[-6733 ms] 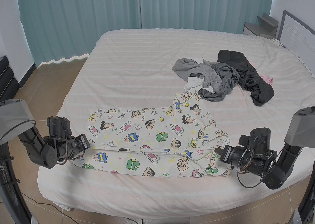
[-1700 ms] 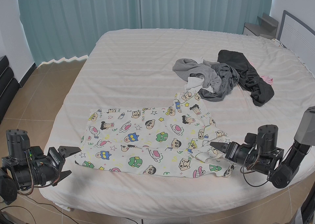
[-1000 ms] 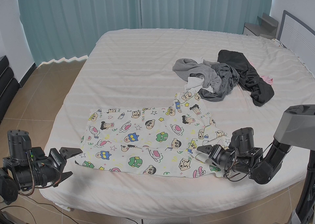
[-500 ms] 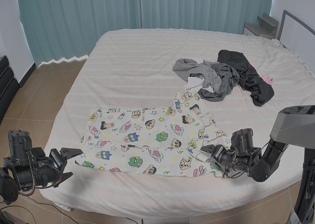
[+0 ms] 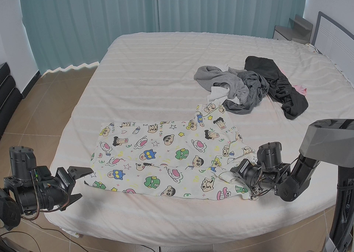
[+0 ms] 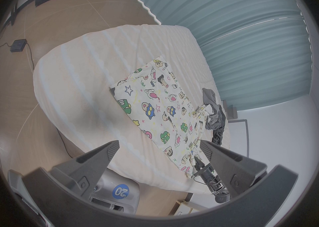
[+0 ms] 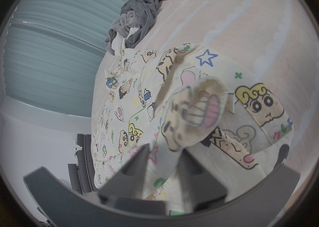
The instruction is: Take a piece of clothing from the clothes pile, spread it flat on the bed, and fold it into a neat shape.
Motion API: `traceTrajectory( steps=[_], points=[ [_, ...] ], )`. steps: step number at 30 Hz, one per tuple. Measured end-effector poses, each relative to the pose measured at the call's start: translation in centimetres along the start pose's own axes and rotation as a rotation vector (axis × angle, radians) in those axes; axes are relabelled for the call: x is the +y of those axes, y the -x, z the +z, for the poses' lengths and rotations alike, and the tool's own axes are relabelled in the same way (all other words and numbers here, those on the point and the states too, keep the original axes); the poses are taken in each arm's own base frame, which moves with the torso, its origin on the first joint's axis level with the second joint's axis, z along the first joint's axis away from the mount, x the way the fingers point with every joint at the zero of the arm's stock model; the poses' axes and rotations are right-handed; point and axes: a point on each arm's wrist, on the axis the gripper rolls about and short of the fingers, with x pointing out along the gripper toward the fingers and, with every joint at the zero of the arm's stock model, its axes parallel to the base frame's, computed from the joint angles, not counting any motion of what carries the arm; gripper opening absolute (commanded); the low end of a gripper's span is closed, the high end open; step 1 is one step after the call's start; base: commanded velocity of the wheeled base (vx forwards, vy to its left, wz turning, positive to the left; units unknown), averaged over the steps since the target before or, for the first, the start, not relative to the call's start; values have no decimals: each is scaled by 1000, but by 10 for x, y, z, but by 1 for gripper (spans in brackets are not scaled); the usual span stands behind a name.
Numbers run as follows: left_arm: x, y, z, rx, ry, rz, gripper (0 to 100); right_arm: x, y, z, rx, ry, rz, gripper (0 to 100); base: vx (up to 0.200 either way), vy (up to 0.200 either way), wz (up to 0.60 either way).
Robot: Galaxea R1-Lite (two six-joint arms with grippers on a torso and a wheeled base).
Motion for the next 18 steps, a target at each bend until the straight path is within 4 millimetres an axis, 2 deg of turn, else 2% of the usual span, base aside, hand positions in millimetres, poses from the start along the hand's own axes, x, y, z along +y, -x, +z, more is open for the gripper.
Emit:
traceTrajectory(
  steps=[9, 18],
  points=[
    [0, 0, 0, 1, -1, -1, 100, 5, 5, 3, -19, 0, 14, 0, 0, 0, 0],
    [0, 0, -1, 3, -1, 0, 100, 22, 24, 8, -49, 12, 33, 0, 0, 0, 0]
  ],
)
